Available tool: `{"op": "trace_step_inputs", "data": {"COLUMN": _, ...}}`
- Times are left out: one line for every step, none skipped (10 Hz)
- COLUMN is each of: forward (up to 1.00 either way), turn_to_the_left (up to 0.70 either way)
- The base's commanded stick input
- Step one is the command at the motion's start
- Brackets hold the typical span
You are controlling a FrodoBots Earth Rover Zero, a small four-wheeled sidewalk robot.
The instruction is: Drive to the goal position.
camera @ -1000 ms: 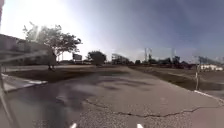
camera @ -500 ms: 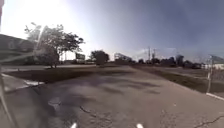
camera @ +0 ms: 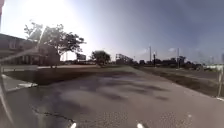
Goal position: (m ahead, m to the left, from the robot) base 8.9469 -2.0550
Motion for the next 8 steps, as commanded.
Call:
{"op": "trace_step_inputs", "data": {"forward": 0.7, "turn_to_the_left": 0.0}}
{"op": "trace_step_inputs", "data": {"forward": 0.7, "turn_to_the_left": 0.0}}
{"op": "trace_step_inputs", "data": {"forward": 0.7, "turn_to_the_left": 0.0}}
{"op": "trace_step_inputs", "data": {"forward": 0.7, "turn_to_the_left": 0.0}}
{"op": "trace_step_inputs", "data": {"forward": 0.7, "turn_to_the_left": 0.0}}
{"op": "trace_step_inputs", "data": {"forward": 0.7, "turn_to_the_left": 0.0}}
{"op": "trace_step_inputs", "data": {"forward": 0.7, "turn_to_the_left": 0.0}}
{"op": "trace_step_inputs", "data": {"forward": 0.7, "turn_to_the_left": 0.0}}
